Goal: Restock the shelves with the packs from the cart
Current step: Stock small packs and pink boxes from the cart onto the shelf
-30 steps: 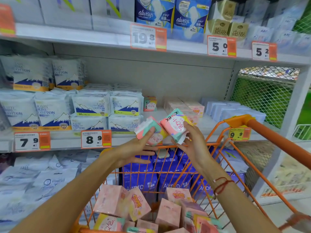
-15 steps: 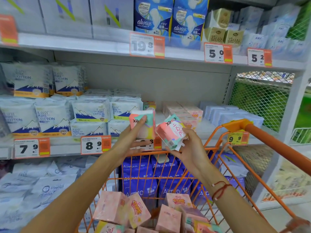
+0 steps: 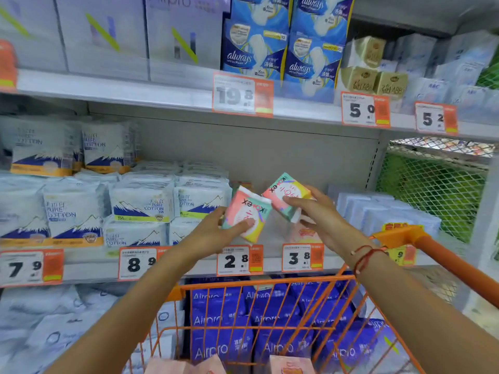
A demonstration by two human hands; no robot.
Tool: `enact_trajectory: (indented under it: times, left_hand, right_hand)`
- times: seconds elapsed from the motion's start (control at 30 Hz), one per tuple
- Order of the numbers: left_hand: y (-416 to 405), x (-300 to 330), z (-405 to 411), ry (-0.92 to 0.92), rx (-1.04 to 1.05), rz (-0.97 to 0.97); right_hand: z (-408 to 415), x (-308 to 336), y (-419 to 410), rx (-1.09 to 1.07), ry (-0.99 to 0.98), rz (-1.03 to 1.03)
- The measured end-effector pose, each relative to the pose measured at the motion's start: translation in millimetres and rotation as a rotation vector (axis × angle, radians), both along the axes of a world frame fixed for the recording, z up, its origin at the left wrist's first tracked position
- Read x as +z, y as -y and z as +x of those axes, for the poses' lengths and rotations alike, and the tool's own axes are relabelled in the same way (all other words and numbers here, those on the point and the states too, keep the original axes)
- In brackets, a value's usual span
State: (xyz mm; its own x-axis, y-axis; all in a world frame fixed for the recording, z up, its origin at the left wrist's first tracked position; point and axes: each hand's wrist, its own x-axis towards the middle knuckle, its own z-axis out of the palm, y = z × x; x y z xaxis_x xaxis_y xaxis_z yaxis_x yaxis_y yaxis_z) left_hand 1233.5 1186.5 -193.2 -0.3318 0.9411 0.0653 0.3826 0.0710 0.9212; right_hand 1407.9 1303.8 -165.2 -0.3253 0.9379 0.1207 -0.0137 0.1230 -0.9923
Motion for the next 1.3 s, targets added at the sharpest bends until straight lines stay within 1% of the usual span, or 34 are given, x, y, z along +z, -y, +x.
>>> enact_trajectory:
  times: [0.07,0.13,0.2,0.27,0.33,0.4,0.47,0.57,0.67,0.8,0.93,1.0,1.07,1.13,1.2,1.23,1.3]
  left_hand:
    - [-15,-3,-1,-0.285,0.012,0.043]
    - [-29,-6,3,-0.6,0.064,0.045]
    - [-47,-10,8,-0.908,0.11,0.058]
    - [-68,-9,15,-1.203,0.102,0.079]
    - [-94,-8,19,-1.455,0.117,0.093]
    - [-122,-9,18,-1.619,0.124,0.029]
    - [-144,-13,15,-1.74,0.125,-0.063]
    - [-163,-22,8,-1.872,0.134,-0.194]
    - [-165,-24,8,-1.846,0.134,-0.186]
    - [-150,-18,13,-1.778,0.123,-0.081]
    - [-128,-14,12,-1.595,0.095,-0.007]
    - [-116,-16,9,-1.488,0.106,0.091]
    - [-100,-14,4,-1.334,0.156,0.259]
    - [-84,-5,-6,-1.282,0.264,0.411]
    - [-72,4,-24,-1.25,0.411,0.542]
    - [-67,7,-34,-1.222,0.465,0.561]
    - [-57,9,-50,-1.172,0.51,0.526]
  right_hand:
    - [-5,2,-16,-0.06,0.051,0.095]
    - [-10,6,-35,-0.09,0.126,0.19]
    - [-15,11,-57,-0.095,0.196,0.29]
    - [-18,17,-80,-0.094,0.306,0.399]
    - [-20,24,-97,-0.088,0.379,0.486]
    - [-25,27,-111,-0.068,0.425,0.545]
    - [-32,23,-121,-0.054,0.462,0.571]
    - [-38,7,-132,-0.027,0.459,0.532]
    - [-38,-7,-133,-0.002,0.451,0.504]
    - [-43,-16,-129,0.04,0.443,0.481]
    - [-56,-9,-129,0.027,0.445,0.521]
    - [-62,-5,-128,0.032,0.476,0.575]
    - [-69,-3,-132,0.01,0.568,0.683]
    - [-75,-1,-138,-0.037,0.695,0.801]
    - [-81,4,-142,-0.053,0.781,0.845]
    - [-84,6,-143,-0.05,0.823,0.845]
    - [-92,9,-145,-0.04,0.915,0.83]
